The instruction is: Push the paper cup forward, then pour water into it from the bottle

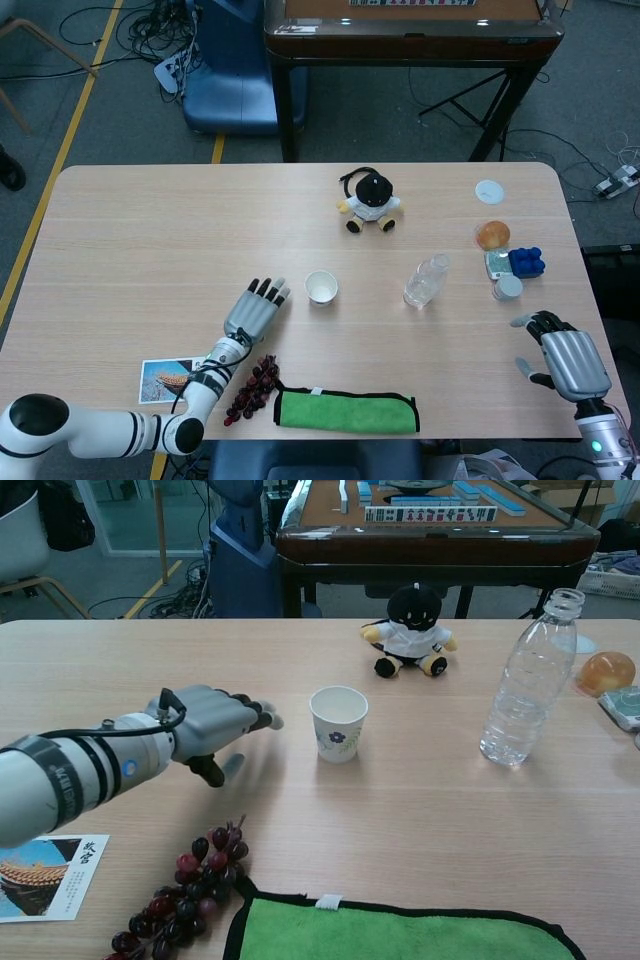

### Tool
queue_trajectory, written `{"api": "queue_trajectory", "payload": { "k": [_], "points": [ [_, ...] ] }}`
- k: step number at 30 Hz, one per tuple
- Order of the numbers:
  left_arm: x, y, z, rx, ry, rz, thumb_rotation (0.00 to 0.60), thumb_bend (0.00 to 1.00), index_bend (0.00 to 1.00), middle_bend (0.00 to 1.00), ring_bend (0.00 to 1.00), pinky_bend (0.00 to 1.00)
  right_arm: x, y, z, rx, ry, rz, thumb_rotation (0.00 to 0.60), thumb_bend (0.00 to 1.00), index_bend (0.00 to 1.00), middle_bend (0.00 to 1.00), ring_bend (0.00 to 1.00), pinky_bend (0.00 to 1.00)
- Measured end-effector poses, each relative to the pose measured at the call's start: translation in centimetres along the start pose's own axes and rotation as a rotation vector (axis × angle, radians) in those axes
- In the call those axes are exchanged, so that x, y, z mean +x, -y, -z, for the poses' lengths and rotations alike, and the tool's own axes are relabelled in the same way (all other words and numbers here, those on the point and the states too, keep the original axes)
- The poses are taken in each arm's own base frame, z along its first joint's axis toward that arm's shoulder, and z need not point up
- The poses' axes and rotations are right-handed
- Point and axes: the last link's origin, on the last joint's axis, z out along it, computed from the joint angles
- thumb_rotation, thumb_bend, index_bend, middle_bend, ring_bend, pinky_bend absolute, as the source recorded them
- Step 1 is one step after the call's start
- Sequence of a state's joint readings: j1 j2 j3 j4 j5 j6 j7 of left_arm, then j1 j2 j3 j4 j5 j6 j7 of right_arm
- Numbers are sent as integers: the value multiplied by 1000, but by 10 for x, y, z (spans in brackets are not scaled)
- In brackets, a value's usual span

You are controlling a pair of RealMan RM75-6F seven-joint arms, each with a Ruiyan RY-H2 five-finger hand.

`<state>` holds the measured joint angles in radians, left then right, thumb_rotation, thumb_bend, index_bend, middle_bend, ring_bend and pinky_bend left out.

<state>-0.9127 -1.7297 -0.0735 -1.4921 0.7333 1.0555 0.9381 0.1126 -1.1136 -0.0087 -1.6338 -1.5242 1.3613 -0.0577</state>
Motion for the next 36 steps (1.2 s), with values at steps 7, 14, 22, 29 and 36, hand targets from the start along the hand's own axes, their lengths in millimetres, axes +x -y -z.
{"api": "queue_trajectory", "payload": {
  "k": [7, 14, 22, 29, 36],
  "points": [
    [5, 48, 41, 95, -27, -31, 600, 596, 55, 0, 0, 79, -6, 0, -4, -4, 4, 16, 600, 214, 342, 327, 230, 390],
    [1, 93, 87, 182, -50, -28, 600, 593, 55, 0, 0, 79, -13, 3, -9, 1, -20, 10, 600, 184, 343, 286, 201, 357],
    [-19, 133, 141, 272, -69, -11, 600, 591, 58, 0, 0, 79, -18, 6, -18, 19, -74, -42, 600, 130, 316, 252, 172, 328],
    [-33, 154, 185, 333, -81, 22, 600, 554, 59, 0, 0, 79, -22, 9, -30, 31, -100, -111, 600, 100, 291, 228, 168, 316],
    [-50, 170, 214, 396, -87, 92, 600, 387, 63, 0, 0, 78, -25, 16, -50, 52, -138, -161, 600, 63, 285, 219, 164, 309]
  ]
}}
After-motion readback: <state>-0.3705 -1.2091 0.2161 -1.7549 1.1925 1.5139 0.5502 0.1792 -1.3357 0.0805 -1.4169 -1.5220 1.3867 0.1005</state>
